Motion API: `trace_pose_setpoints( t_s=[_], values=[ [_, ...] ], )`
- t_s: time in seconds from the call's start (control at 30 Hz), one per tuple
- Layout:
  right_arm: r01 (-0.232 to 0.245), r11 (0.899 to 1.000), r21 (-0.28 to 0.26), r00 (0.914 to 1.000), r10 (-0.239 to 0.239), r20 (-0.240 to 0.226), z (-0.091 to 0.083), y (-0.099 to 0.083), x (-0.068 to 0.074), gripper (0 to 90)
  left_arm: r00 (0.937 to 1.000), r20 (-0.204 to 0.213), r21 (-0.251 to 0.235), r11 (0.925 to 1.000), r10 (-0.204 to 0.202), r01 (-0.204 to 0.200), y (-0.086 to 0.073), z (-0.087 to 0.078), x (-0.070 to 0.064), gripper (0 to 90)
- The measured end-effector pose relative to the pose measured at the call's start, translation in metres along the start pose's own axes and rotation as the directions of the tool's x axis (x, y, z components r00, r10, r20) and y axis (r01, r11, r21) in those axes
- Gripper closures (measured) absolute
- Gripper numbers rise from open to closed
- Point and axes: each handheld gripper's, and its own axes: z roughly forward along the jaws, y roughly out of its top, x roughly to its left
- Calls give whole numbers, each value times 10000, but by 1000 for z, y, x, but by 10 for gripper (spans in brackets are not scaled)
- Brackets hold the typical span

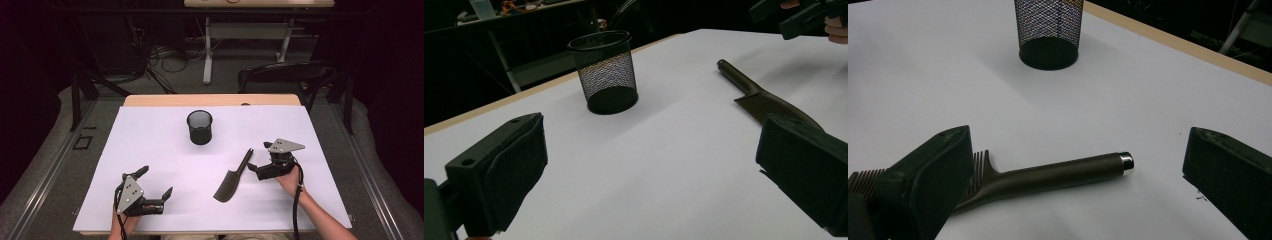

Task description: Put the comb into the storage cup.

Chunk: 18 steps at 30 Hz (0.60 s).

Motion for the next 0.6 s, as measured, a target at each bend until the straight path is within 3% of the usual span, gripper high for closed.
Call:
trace_pose_setpoints(
  t_s=[0.37, 0.6],
  values=[
    [-12, 10000, 73, 9999, 11, 134, 12, 7, -8, 25, 10000, -7, 1, 10000, 8, -8, 0, 0, 0, 0],
    [15, 9996, 298, 9998, -20, 181, 17, 10, -13, 201, 10000, -59, -10, 10000, 11, -11, 0, 0, 1, 0]
  ],
)
